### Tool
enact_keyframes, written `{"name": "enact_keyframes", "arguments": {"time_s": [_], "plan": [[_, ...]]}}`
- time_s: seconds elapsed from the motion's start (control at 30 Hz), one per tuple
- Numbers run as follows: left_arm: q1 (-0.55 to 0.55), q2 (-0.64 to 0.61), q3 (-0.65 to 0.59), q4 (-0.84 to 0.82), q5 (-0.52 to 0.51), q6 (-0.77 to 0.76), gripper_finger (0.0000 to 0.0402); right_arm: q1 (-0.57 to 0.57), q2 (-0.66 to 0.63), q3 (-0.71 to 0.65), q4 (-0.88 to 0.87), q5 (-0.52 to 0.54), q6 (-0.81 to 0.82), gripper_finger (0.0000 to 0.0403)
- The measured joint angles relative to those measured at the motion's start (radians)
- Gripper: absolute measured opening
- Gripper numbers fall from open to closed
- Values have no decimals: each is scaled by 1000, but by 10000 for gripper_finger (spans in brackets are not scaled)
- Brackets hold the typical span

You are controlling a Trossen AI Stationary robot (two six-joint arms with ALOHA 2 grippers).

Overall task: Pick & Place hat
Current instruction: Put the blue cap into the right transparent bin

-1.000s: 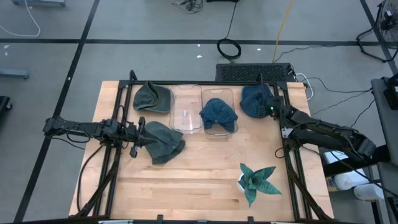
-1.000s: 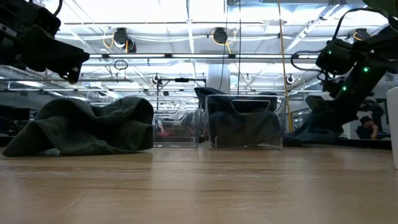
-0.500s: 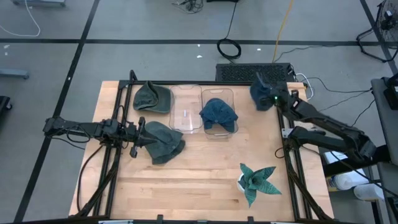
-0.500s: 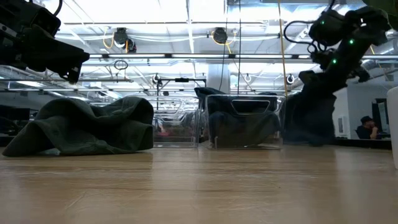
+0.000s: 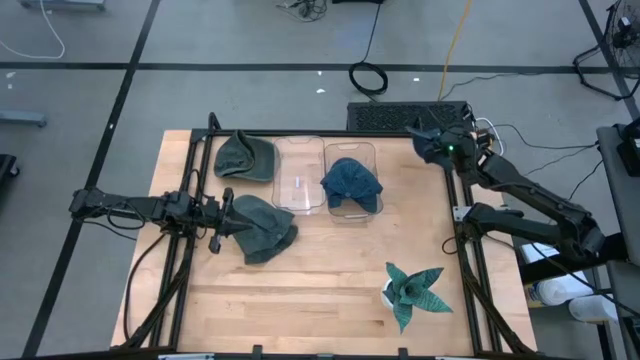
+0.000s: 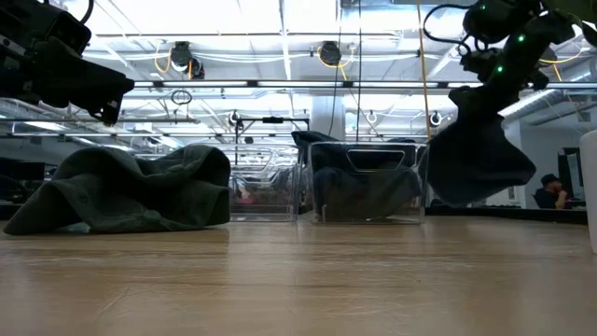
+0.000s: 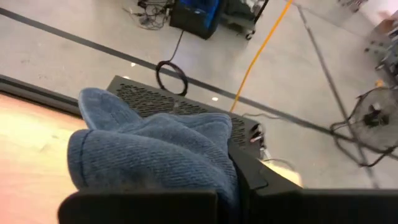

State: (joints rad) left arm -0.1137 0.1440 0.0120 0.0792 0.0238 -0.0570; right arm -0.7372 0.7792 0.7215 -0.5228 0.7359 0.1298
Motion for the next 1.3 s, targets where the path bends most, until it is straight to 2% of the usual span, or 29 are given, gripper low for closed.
{"name": "enact_keyframes", "arguments": {"time_s": [0.2,0.5,0.73,0.9,1.3], "plan": [[0,0,0,0,0,0,77,1,0,72,-44,25,-55,0],[0,0,0,0,0,0,77,0,9,179,-55,32,-307,0],[0,0,0,0,0,0,77,1,61,291,-96,183,-540,0],[0,0,0,0,0,0,77,20,113,375,-159,221,-637,0],[0,0,0,0,0,0,77,214,264,526,-166,427,-865,0]]}}
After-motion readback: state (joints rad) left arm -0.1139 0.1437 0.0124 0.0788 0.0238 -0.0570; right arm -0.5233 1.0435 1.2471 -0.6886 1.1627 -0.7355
